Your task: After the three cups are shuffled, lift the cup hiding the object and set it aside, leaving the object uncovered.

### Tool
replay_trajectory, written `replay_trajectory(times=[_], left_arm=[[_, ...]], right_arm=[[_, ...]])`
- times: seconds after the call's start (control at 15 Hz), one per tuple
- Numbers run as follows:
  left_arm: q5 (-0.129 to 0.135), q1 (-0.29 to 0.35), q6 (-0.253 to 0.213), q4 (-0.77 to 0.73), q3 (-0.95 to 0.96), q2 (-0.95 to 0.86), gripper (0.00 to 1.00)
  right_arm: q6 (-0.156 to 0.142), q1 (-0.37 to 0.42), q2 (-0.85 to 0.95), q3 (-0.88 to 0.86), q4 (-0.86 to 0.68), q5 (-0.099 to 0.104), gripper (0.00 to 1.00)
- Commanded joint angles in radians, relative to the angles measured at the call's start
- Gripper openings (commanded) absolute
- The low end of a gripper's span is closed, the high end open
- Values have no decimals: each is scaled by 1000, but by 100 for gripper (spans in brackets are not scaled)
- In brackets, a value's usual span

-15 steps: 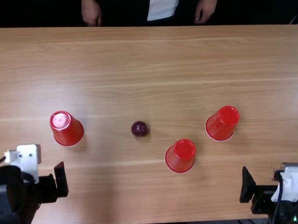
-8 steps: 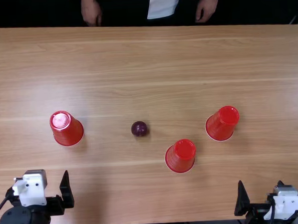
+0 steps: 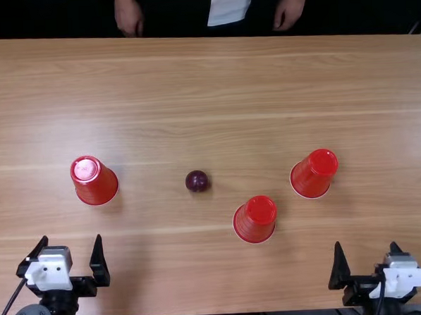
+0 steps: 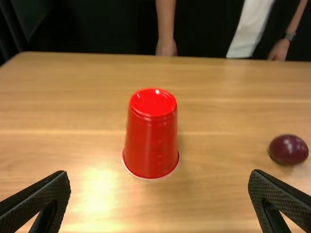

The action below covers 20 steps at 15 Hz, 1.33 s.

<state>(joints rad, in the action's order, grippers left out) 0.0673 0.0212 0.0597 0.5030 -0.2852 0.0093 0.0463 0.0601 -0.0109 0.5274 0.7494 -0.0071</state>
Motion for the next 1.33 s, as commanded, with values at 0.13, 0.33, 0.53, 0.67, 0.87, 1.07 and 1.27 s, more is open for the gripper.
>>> replay_trajectory(times=[0.13,0.33,0.53,0.67,0.87,1.07,1.27], left_arm=[[49,-1,-1,-221,96,-9,100],[45,-1,-1,-374,173,-9,100],[41,-3,5,-501,270,-9,100],[39,-3,-1,-518,285,-9,100],[36,-1,-6,-448,285,-9,100],[43,-1,-6,-431,285,-9,100],[43,-1,-4,-429,285,-9,100]], right_arm=[[-4,18,11,-99,-262,7,100],[-4,18,11,-218,-522,-4,100],[-6,17,11,-388,-743,-6,100],[-4,17,11,-483,-789,-13,100],[-4,17,11,-511,-789,-50,100],[-11,15,11,-512,-791,-70,100],[-11,15,11,-511,-791,-68,100]])
